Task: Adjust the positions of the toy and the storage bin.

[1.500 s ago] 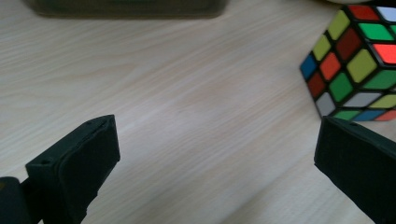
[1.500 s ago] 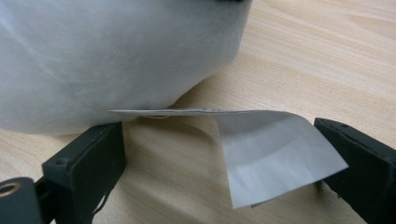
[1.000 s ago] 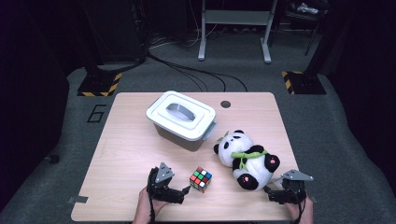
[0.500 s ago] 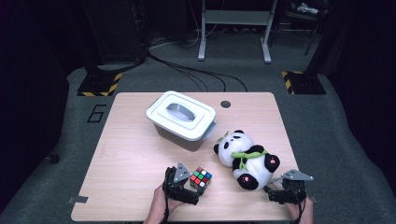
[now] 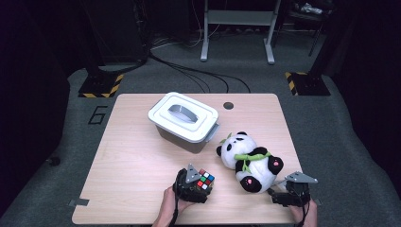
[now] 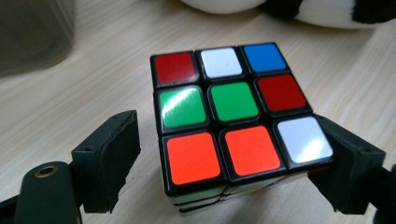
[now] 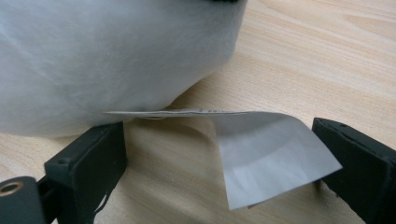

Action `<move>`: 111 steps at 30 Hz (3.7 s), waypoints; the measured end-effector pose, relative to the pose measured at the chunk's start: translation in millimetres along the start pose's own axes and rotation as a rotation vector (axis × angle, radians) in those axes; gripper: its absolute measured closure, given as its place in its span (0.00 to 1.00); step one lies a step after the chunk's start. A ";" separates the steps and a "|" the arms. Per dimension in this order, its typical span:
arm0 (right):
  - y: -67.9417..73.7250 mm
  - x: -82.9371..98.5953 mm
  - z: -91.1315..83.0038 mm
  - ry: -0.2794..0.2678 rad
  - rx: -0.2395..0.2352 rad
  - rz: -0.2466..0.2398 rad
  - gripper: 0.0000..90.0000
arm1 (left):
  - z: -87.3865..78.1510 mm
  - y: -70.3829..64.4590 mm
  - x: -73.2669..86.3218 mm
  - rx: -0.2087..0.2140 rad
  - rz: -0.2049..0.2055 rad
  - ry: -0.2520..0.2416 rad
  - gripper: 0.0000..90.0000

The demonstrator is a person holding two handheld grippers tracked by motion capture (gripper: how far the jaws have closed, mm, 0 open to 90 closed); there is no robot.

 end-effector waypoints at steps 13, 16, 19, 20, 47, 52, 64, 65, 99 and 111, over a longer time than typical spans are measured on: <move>0.0 0.0 0.0 0.000 0.000 0.001 0.05 | -6.8 2.4 5.3 -0.005 0.019 -0.027 0.38; 0.0 0.0 0.0 0.000 0.001 0.000 0.05 | -10.3 2.5 4.7 -0.006 0.018 -0.043 0.38; 0.4 0.1 0.0 0.000 0.002 0.003 0.05 | -15.3 3.3 3.4 -0.008 0.019 -0.056 0.38; 0.3 0.0 0.1 0.000 0.002 0.002 0.05 | -17.1 4.0 3.4 -0.011 0.020 -0.057 0.38; 0.5 0.0 0.2 0.000 0.005 0.001 0.05 | -63.3 38.0 31.9 -0.123 -0.046 -0.077 0.38; 0.5 0.0 0.1 0.000 0.005 0.001 0.05 | -71.7 47.0 36.0 -0.153 -0.059 -0.085 0.38; 0.3 0.1 0.1 0.000 0.008 0.001 0.05 | -87.2 66.3 46.1 -0.211 -0.088 -0.090 0.38; 0.3 0.1 0.1 0.000 0.008 0.000 0.05 | -89.1 68.7 46.9 -0.217 -0.090 -0.094 0.38; 0.0 0.1 0.0 0.000 0.007 0.004 0.05 | -128.8 136.8 68.2 -0.365 -0.214 -0.110 0.38; -0.2 0.0 0.1 0.001 0.009 0.004 0.05 | -144.1 161.8 69.4 -0.414 -0.239 -0.111 0.38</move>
Point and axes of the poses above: each handheld gripper's, and its own axes: z roughly forward along the jaws, x roughly out of its underside, y roughly to its left, the point moved 3 cm from there along z, roughly forward along the jaws, and after that the axes turned 4 degrees about z, right-handed, at the moved point
